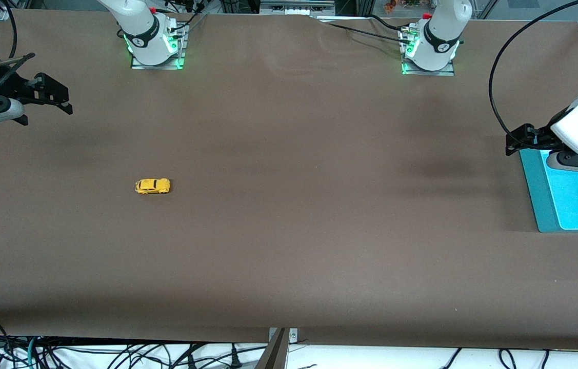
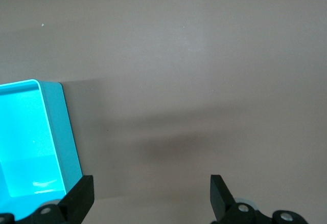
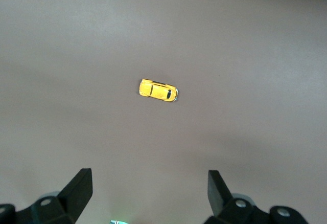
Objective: Wind and store yellow beetle car
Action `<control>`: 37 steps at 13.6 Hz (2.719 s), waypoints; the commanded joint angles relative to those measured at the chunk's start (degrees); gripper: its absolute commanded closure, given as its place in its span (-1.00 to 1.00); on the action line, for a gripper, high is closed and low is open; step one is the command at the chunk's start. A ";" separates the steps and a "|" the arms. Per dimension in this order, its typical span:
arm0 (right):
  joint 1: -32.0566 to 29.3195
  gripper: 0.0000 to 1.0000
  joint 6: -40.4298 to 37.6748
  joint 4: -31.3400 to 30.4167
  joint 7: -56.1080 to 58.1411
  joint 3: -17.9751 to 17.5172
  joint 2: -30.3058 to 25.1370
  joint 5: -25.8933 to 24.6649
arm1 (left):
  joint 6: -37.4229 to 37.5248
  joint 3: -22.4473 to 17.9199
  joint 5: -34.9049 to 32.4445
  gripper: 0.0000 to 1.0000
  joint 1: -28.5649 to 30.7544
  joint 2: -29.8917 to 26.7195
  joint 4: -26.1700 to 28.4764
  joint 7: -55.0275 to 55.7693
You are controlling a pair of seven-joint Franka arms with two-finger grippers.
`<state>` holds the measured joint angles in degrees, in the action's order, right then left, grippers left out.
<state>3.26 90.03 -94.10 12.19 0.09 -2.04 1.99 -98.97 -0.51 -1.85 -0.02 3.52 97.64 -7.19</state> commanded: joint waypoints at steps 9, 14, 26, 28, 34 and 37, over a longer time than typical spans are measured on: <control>0.88 -1.00 -0.03 -0.64 -1.12 0.70 -0.51 -0.23 | 1.50 0.42 -0.87 -1.00 0.28 0.97 -2.10 -0.02; 0.88 -1.00 0.15 -1.52 -1.12 0.53 -0.95 -0.23 | 1.58 0.42 -0.87 -1.00 0.28 0.97 -2.10 -0.02; 0.88 -1.00 0.24 -1.52 -1.03 0.53 -0.86 -0.40 | 1.58 0.34 -0.79 -1.00 0.28 1.06 -2.10 0.16; 0.88 -1.00 0.24 -1.61 -1.03 0.44 -0.86 -0.40 | 1.58 0.34 -0.79 -1.00 0.28 0.97 -2.10 0.16; 0.88 -1.00 0.41 -2.05 -1.03 0.44 -0.86 -0.32 | 1.58 0.34 -0.79 -1.00 0.37 1.06 -2.10 -0.02; 0.88 -1.00 0.59 -2.23 -0.95 0.44 -0.86 -0.32 | 1.58 0.34 -0.79 -1.00 0.28 0.97 -2.10 0.07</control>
<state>3.49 90.07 -95.31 11.90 0.16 -2.01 1.98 -98.96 -0.50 -1.85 -0.02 3.60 97.63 -7.19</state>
